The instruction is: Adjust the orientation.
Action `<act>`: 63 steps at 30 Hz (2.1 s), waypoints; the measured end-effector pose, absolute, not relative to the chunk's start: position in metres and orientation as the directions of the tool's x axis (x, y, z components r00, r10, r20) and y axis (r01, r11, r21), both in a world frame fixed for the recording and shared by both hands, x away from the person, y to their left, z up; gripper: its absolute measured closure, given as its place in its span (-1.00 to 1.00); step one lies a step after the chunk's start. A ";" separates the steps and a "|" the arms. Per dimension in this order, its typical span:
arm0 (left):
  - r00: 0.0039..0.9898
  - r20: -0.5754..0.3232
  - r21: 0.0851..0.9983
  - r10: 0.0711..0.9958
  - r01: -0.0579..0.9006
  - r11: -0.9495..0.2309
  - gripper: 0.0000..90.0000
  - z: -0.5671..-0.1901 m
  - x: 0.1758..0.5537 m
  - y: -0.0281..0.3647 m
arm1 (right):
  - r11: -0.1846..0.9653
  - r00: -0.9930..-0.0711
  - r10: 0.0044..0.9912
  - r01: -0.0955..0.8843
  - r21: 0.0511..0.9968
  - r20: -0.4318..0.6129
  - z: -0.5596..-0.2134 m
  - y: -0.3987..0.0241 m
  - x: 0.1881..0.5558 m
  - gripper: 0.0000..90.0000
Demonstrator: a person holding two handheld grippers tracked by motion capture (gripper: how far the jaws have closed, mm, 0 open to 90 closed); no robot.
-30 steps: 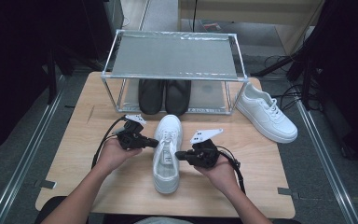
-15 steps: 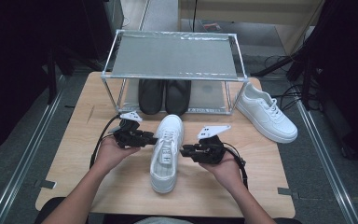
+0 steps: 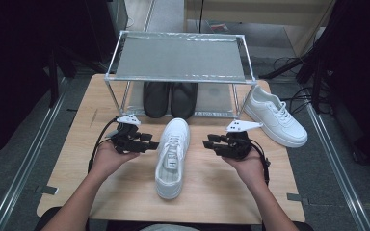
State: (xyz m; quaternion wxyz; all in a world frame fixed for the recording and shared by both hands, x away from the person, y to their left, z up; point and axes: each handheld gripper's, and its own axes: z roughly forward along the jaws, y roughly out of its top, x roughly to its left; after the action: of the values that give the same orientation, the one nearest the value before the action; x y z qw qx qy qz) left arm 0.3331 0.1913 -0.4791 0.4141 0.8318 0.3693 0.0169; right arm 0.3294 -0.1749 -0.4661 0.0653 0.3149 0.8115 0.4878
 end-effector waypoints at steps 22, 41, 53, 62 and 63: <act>0.735 -0.261 0.716 0.626 0.582 -0.385 0.07 -0.478 0.330 0.191 | 0.237 -0.616 0.762 0.550 0.801 0.198 -0.461 -0.268 0.383 0.49; 0.755 -0.229 0.715 0.614 0.559 -0.421 0.07 -0.480 0.329 0.182 | 0.146 -0.414 0.896 0.614 0.775 0.159 -0.441 -0.324 0.463 0.45; 0.766 -0.224 0.717 0.603 0.549 -0.430 0.07 -0.479 0.328 0.179 | 0.077 -0.332 0.921 0.670 0.739 0.205 -0.463 -0.334 0.480 0.23; 0.769 -0.224 0.715 0.598 0.547 -0.436 0.07 -0.480 0.328 0.178 | 0.129 -0.361 0.919 0.657 0.743 0.160 -0.482 -0.330 0.472 0.16; 0.768 -0.225 0.715 0.599 0.548 -0.434 0.07 -0.480 0.328 0.177 | 0.131 -0.361 0.920 0.649 0.750 0.152 -0.482 -0.330 0.470 0.19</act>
State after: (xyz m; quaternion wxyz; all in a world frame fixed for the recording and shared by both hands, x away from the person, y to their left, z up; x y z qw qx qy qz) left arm 0.3278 0.1774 -0.4802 0.4100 0.8462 0.3389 0.0310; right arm 0.4704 -0.3297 -0.4820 0.1771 0.5369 0.7307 0.3828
